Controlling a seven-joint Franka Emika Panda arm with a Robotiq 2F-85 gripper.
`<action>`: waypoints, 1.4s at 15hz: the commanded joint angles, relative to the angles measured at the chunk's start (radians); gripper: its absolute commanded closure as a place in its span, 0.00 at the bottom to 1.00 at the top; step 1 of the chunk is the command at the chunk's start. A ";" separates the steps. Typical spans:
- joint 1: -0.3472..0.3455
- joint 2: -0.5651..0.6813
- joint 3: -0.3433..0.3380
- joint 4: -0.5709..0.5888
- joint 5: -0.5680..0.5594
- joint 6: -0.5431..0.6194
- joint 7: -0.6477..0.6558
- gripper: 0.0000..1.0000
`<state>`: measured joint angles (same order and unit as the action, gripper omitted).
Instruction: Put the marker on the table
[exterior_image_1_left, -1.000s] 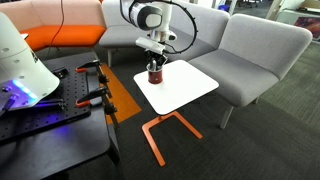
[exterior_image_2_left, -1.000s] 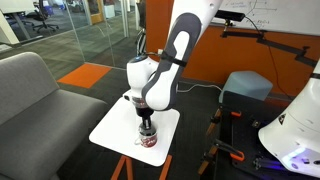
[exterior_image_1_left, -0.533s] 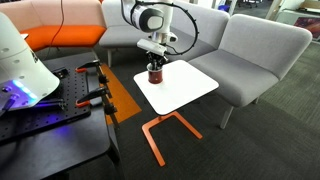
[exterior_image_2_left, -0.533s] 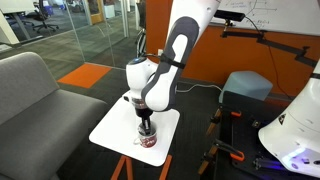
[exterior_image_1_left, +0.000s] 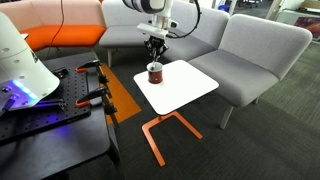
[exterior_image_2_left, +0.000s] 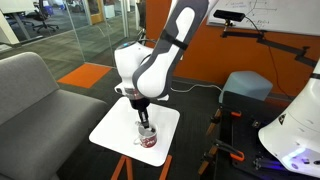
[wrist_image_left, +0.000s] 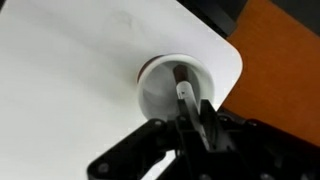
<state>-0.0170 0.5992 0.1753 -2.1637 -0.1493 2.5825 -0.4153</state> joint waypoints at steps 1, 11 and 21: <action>0.054 -0.137 -0.039 -0.033 -0.038 -0.100 0.066 0.95; 0.087 0.164 -0.211 0.368 -0.256 -0.306 0.213 0.95; 0.173 0.495 -0.229 0.716 -0.275 -0.378 0.249 0.53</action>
<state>0.1385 1.0660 -0.0391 -1.5060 -0.4104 2.2290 -0.1906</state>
